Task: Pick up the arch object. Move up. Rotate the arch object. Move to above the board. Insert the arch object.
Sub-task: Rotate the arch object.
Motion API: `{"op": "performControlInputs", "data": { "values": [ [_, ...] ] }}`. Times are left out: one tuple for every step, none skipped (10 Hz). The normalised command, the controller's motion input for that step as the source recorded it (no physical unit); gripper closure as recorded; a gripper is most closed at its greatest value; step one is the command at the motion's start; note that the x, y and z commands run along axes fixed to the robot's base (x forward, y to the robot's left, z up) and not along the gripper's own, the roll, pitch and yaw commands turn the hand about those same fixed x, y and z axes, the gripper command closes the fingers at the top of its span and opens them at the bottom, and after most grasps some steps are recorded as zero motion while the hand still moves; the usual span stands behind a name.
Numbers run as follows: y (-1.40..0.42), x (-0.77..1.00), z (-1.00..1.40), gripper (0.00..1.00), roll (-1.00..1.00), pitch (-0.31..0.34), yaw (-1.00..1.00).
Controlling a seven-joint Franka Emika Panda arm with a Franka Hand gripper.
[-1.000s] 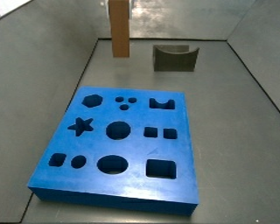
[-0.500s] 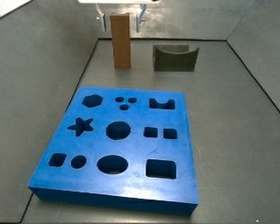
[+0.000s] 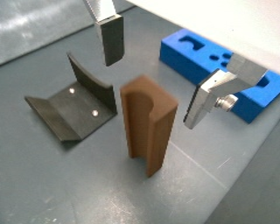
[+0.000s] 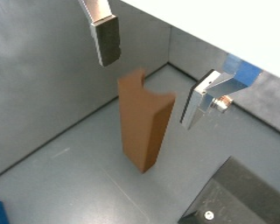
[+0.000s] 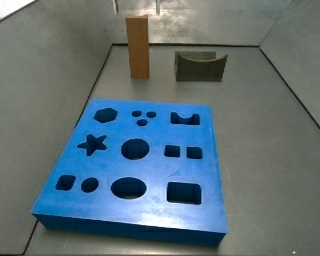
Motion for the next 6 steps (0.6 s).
{"op": "performControlInputs", "data": {
  "values": [
    [0.01,0.01,0.3,0.0,-0.01,0.094,-0.05],
    [0.01,0.01,0.19,0.0,-0.01,0.1,-0.05],
    [0.0,0.0,0.0,0.0,0.0,0.008,1.0],
    [0.0,0.0,0.0,0.0,0.0,0.007,1.0],
    [-0.01,0.01,0.0,0.0,0.0,0.007,1.0],
    [-0.01,0.01,0.0,0.0,0.0,0.007,1.0]
  ]
}}
